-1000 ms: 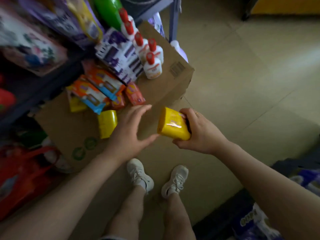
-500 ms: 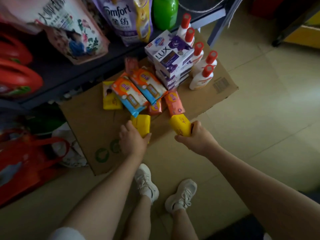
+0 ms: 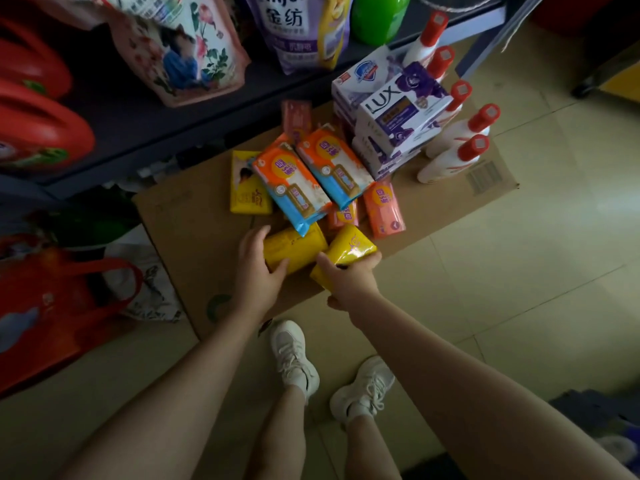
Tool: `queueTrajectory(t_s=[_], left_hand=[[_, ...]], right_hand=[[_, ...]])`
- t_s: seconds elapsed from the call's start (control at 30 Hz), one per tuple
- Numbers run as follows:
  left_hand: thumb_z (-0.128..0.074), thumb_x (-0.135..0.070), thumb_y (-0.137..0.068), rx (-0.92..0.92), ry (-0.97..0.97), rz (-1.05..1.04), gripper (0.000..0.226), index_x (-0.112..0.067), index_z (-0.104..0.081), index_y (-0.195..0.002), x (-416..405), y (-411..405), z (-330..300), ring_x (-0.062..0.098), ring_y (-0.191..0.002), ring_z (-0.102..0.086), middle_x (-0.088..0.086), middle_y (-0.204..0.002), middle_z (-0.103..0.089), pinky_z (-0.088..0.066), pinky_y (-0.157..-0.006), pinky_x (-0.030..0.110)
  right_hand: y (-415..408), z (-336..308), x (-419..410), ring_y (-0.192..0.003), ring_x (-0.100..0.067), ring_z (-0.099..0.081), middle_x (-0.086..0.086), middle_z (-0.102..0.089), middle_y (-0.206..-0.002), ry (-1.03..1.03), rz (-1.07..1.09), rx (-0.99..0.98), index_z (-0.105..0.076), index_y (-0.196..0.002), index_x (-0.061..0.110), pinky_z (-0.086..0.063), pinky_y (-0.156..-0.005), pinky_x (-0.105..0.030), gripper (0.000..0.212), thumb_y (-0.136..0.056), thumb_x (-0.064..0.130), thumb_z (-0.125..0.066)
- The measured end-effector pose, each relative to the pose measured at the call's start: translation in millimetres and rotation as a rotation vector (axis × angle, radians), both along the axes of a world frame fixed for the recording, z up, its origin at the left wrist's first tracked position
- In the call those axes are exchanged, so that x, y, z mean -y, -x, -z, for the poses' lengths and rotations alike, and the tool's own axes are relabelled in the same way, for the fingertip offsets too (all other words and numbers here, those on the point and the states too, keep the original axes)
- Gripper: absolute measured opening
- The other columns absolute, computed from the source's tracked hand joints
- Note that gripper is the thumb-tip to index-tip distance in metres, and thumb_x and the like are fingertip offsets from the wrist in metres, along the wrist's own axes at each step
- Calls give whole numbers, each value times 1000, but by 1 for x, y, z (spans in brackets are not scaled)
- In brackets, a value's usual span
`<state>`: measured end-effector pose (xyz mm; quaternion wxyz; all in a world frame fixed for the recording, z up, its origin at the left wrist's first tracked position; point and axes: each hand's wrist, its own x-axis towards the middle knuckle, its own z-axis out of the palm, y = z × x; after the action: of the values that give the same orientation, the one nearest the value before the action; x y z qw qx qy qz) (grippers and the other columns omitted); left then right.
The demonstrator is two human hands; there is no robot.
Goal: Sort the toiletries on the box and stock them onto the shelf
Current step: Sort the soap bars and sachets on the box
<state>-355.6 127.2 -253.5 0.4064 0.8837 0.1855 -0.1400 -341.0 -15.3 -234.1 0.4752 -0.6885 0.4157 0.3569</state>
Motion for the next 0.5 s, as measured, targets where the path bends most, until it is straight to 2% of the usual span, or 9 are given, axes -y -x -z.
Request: queueTrajectory(t_s=[0.07,0.13,0.23,0.33,0.4,0.5], left_hand=[[-65,-11,-84,-5,1,14,59,-10,-39,-138,-3,-2,0,26,-132,-36,12,-146,-30,-32,-96,25],[-68,-14,-82,-36,27,92,65,-12,-37,-139,-8,-2,1,24,-133,-33,10,-147,-28,-31,-97,26],[-69,-21,-82,-78,-74,286,69,-17,-34,-141,-14,-2,4,26,-133,-30,7,-148,-28,-34,-102,37],[-70,-22,-81,-73,-79,264,71,-15,-33,-141,-16,-5,6,26,-131,-33,7,-146,-31,-36,-100,38],[-72,-22,-79,-52,-32,253,76,-12,-31,-142,-12,-5,6,26,-131,-34,9,-145,-32,-35,-100,35],[-72,-21,-79,-53,30,246,81,-11,-26,-144,-8,-4,6,24,-132,-33,11,-146,-30,-33,-101,31]], right_hand=[[1,-1,-3,-71,-14,-51,-6,-50,-114,-33,76,-15,6,-147,20,-57,-77,-45,102,-80,42,-69],[2,0,0,-80,-18,-57,-2,-52,-103,-70,221,-40,-18,-139,18,-57,-69,-39,88,-75,41,-74],[3,-4,5,-101,-24,-61,-8,-57,-115,-159,438,-125,-44,-113,16,-51,-62,-30,60,-71,43,-77],[5,-7,9,-95,-26,-64,-12,-61,-109,-179,417,-85,-51,-95,19,-49,-57,-28,31,-80,37,-70],[6,-12,13,-82,-22,-62,-9,-61,-97,-155,386,-42,-54,-96,17,-46,-56,-28,22,-86,34,-62],[8,-24,20,-67,-14,-55,-5,-60,-86,-111,317,70,-56,-110,11,-42,-49,-23,27,-88,26,-58]])
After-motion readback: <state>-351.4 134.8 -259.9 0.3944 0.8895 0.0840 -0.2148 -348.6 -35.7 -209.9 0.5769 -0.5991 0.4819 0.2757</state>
